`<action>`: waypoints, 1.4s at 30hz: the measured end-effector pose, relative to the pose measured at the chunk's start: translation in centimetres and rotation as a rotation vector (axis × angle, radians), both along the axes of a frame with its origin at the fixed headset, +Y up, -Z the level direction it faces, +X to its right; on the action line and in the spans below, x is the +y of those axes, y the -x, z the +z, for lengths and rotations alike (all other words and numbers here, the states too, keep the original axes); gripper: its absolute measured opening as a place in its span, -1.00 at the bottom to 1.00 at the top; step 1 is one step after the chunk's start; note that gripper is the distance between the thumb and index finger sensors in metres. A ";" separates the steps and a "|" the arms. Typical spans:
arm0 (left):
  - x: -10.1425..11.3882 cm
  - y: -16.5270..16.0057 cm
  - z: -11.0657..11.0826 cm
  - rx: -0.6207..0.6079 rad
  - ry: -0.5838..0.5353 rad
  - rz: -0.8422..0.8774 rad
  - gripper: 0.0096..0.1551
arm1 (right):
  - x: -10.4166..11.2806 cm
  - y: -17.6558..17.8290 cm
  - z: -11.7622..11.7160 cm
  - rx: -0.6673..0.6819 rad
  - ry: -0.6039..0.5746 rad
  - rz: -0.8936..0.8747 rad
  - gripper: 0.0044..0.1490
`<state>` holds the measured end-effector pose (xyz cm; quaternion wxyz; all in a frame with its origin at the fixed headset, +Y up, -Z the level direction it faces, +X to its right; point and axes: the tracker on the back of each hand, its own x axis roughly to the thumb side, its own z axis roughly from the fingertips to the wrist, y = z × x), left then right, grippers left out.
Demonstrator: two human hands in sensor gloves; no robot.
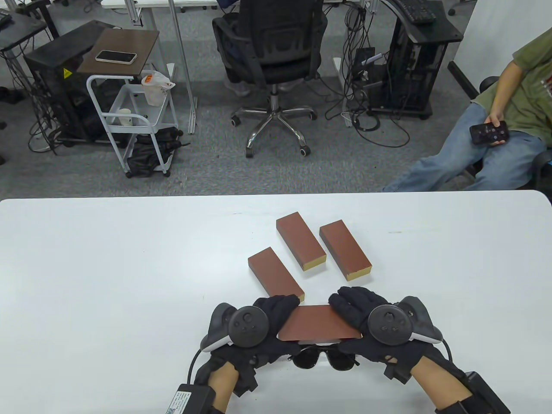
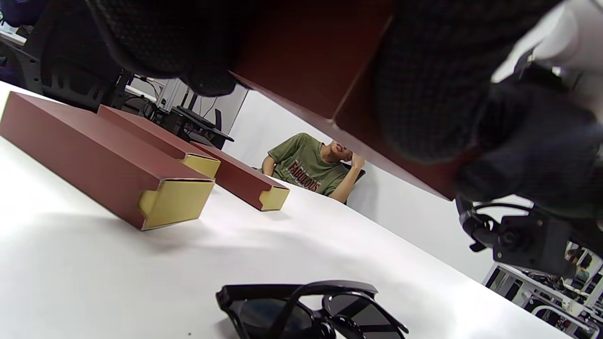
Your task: Slide to open storage boxes and store sunglasses
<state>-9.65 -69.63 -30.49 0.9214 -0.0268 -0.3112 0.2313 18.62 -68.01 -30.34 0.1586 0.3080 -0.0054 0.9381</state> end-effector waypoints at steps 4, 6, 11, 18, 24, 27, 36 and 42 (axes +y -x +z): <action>0.1 0.4 -0.2 -0.011 0.023 0.028 0.16 | -0.7 -1.3 -0.1 -0.008 0.049 -0.085 0.16; 0.1 0.3 -0.2 -0.015 0.029 0.033 0.16 | -1.0 -1.5 -0.1 0.012 0.076 -0.140 0.15; 0.0 0.5 -0.2 -0.006 0.019 0.020 0.16 | -1.1 -1.8 -0.2 -0.003 0.070 -0.204 0.14; -0.1 1.3 -0.4 0.038 0.016 0.004 0.16 | -1.5 -3.0 -1.0 -0.055 0.116 -0.235 0.17; -0.7 2.9 -0.9 0.089 0.061 0.002 0.14 | -2.1 -6.0 -2.2 -0.129 0.205 -0.274 0.11; -1.0 3.5 -1.1 0.113 0.073 0.005 0.13 | -2.2 -7.5 -2.6 -0.164 0.231 -0.306 0.10; -1.5 4.3 -1.3 0.212 0.185 0.251 0.18 | -1.6 -8.6 -2.7 -0.162 0.237 -0.445 0.08; -3.7 5.2 -1.4 0.349 0.563 0.701 0.15 | -1.3 -8.3 -2.5 -0.152 0.220 -0.524 0.08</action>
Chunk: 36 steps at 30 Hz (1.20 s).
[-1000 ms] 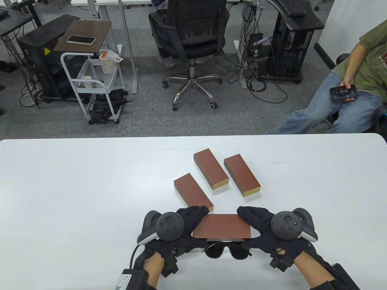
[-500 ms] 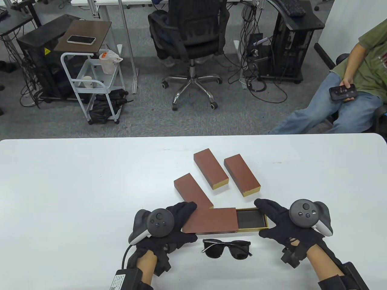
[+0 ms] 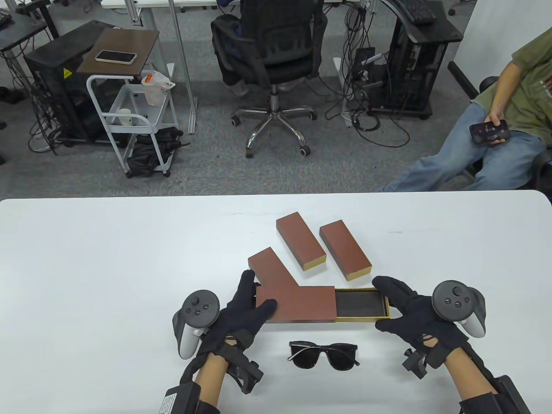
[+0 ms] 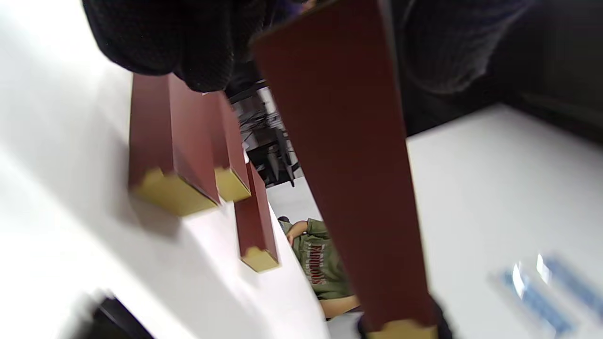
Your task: Slide to open storage boxes and store sunglasses
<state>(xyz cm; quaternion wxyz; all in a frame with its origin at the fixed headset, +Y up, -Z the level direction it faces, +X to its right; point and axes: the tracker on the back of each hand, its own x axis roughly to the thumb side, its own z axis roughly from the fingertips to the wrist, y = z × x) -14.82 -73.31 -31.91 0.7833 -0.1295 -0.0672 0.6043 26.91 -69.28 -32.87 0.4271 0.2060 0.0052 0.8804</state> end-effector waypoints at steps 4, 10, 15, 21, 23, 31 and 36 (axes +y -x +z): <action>-1.6 -0.3 0.0 -0.038 0.161 0.293 0.07 | -0.1 0.3 0.0 -0.002 0.004 -0.043 0.08; -1.6 -0.9 0.1 -0.036 0.168 0.416 -0.06 | -0.3 0.3 0.2 -0.012 -0.007 -0.075 0.12; -1.3 0.2 0.5 0.156 0.092 0.398 -0.10 | -1.3 0.7 0.3 -0.124 0.058 0.037 0.28; -1.3 2.3 0.9 0.349 0.061 0.400 -0.11 | -3.5 4.5 1.2 -0.013 0.003 0.458 -0.05; -1.3 2.9 0.9 0.396 0.054 0.367 -0.12 | -3.7 7.2 2.0 0.059 -0.082 0.533 -0.18; -1.7 4.2 0.9 0.457 0.055 0.339 -0.12 | -4.3 13.5 4.1 0.165 -0.314 0.786 -0.36; -2.0 4.5 0.9 0.467 0.055 0.340 -0.12 | -5.0 14.0 4.3 0.157 -0.366 0.841 -0.45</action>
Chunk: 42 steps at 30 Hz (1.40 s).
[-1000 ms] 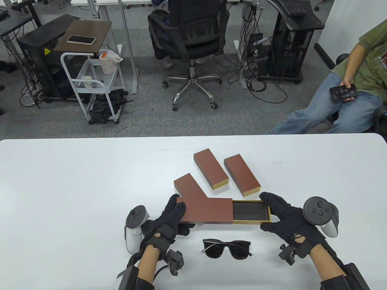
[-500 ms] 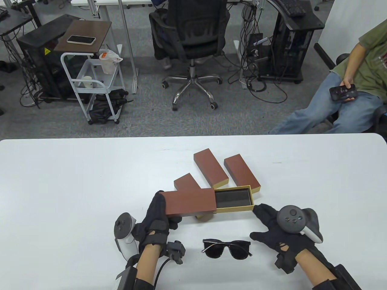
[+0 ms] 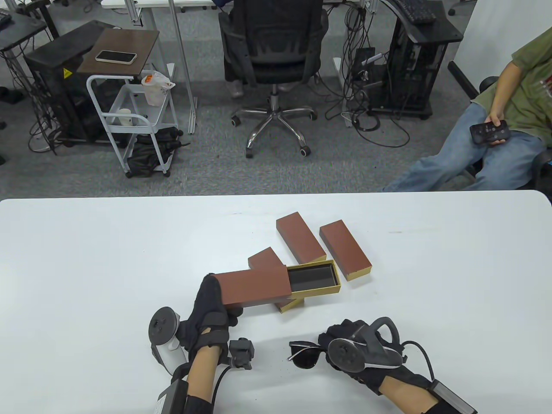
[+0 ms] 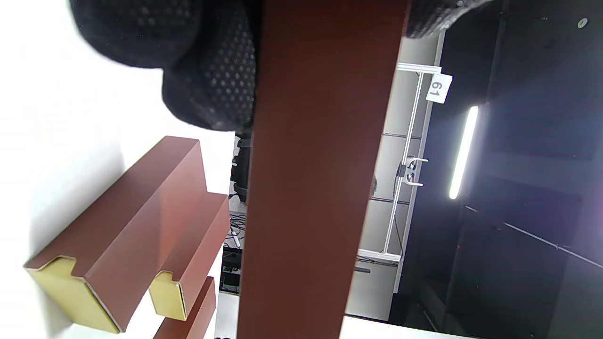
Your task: Slide to open storage boxes and store sunglasses
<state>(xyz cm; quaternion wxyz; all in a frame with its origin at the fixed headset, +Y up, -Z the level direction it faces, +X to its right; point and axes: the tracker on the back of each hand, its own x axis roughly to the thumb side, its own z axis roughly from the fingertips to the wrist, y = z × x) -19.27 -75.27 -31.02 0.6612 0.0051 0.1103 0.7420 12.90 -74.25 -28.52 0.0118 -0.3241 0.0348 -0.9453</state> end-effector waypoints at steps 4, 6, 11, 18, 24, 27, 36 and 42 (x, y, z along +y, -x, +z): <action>-0.1 0.0 0.0 -0.013 -0.005 0.011 -0.12 | -0.4 0.6 0.2 0.011 -0.051 0.073 -0.48; -0.2 -0.1 -0.1 -0.023 -0.010 0.018 -0.12 | -0.6 0.9 0.2 0.020 -0.063 0.086 -0.49; -0.1 -0.2 -0.1 -0.044 -0.014 0.030 -0.12 | -1.1 1.3 0.3 0.034 -0.077 0.115 -0.53; -0.1 -0.3 -0.1 -0.054 -0.011 0.031 -0.12 | -1.4 1.3 -0.1 0.015 -0.025 0.103 -0.51; -0.3 -0.2 0.0 -0.043 0.002 0.031 -0.12 | -0.6 0.9 0.3 0.029 -0.060 0.121 -0.51; -0.4 -0.2 0.0 -0.041 0.008 0.028 -0.12 | 1.4 0.3 0.3 0.024 -0.114 0.106 -0.52; -0.5 -0.6 0.0 -0.056 0.021 -0.003 -0.12 | 10.8 -2.5 -0.5 -0.067 -0.327 0.084 -0.52; -0.5 -1.4 0.0 -0.098 0.017 -0.007 -0.12 | 14.1 -3.0 -1.7 -0.151 -0.474 0.232 -0.52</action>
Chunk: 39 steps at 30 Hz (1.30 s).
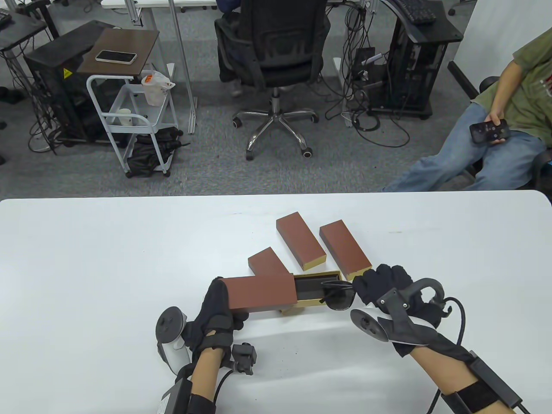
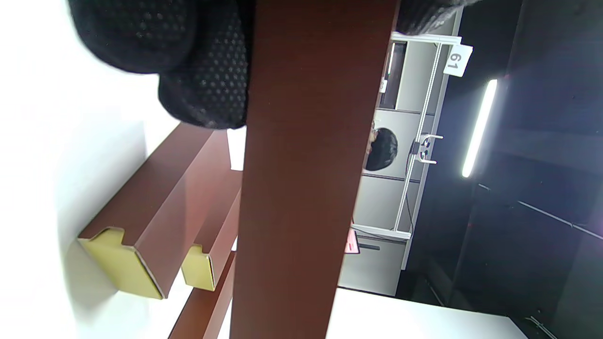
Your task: Slide to open storage boxes and store sunglasses
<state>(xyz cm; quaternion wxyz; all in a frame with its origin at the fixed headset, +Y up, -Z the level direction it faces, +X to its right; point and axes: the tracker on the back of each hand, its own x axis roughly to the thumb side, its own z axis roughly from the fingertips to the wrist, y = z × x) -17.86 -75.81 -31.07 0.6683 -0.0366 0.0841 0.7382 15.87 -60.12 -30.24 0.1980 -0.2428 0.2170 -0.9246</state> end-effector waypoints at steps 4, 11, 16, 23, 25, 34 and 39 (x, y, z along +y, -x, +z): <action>0.1 -0.7 0.0 -0.037 -0.010 0.006 -0.13 | 0.5 0.3 -0.3 -0.032 -0.021 0.068 -0.53; 0.1 -1.6 -0.1 -0.097 -0.012 0.017 -0.13 | 0.2 1.4 -0.3 -0.039 -0.023 0.169 -0.54; 0.4 -2.1 0.0 -0.118 -0.017 0.026 -0.12 | -0.4 2.0 -0.3 -0.029 0.000 0.194 -0.54; 0.3 -3.0 0.1 -0.163 -0.007 0.035 -0.12 | -1.2 3.7 -0.7 -0.012 0.054 0.201 -0.55; 0.3 -3.3 0.1 -0.176 -0.006 0.034 -0.12 | -1.3 4.2 -0.9 -0.021 0.096 0.164 -0.55; -0.3 -4.1 0.0 -0.222 0.006 0.044 -0.12 | -2.4 4.6 -2.2 -0.066 0.225 -0.040 -0.55; -0.6 -3.6 -0.2 -0.204 0.012 0.017 -0.12 | -3.8 3.1 -2.8 -0.077 0.279 -0.250 -0.55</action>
